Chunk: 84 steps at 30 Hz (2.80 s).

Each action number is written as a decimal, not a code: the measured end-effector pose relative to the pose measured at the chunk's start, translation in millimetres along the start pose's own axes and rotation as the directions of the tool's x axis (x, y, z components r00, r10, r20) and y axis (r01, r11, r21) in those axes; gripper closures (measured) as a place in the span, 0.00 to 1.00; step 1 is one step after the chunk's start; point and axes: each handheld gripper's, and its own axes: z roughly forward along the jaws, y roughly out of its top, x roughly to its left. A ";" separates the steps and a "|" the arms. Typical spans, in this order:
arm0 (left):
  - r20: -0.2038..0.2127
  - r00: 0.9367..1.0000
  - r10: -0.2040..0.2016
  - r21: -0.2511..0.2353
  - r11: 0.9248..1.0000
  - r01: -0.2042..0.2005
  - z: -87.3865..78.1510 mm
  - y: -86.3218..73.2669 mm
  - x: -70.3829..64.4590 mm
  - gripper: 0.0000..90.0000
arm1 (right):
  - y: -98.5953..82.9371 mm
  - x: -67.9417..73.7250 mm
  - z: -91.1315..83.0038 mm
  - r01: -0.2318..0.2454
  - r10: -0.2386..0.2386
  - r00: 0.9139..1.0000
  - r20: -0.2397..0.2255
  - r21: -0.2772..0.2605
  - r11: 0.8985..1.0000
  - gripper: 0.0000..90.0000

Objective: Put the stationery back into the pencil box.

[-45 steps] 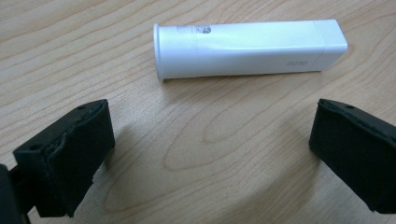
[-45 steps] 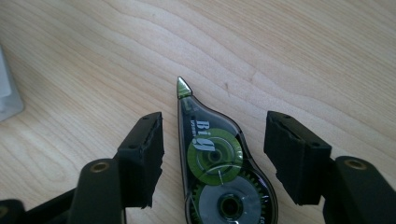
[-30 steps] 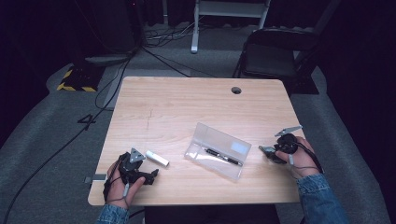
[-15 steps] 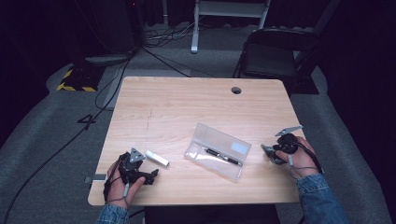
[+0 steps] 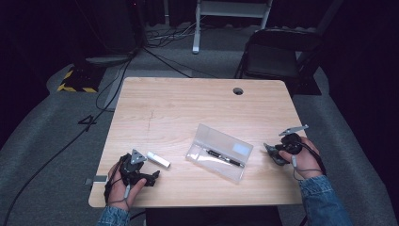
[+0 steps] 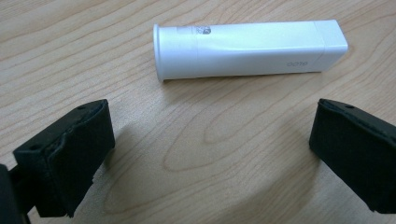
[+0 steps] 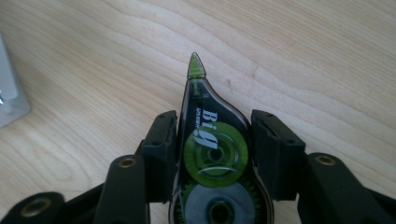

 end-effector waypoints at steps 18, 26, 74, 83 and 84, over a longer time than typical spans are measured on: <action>0.002 1.000 0.002 0.006 1.000 -0.002 -0.4 0.4 0.3 0.00 | 12.6 18.1 -28.6 0.042 -0.042 0.999 -0.002 -0.081 0.996 0.59; 0.002 1.000 -0.003 0.002 1.000 0.003 -0.1 0.0 -0.3 0.00 | 18.4 28.6 -39.7 0.054 -0.057 0.998 -0.025 -0.117 0.992 0.59; -0.008 1.000 -0.006 0.000 1.000 0.006 -0.9 -1.1 -1.1 0.00 | 52.4 117.5 -39.0 0.199 -0.253 0.945 -0.205 -0.253 0.947 0.59; -0.008 1.000 -0.006 0.000 1.000 0.006 -0.9 -1.1 -1.1 0.00 | 52.8 132.3 -24.9 0.229 -0.282 0.932 -0.226 -0.235 0.945 0.59; -0.008 1.000 -0.006 0.000 1.000 0.006 -0.9 -1.1 -1.1 0.00 | 52.7 133.9 -23.3 0.233 -0.286 0.931 -0.229 -0.231 0.944 0.59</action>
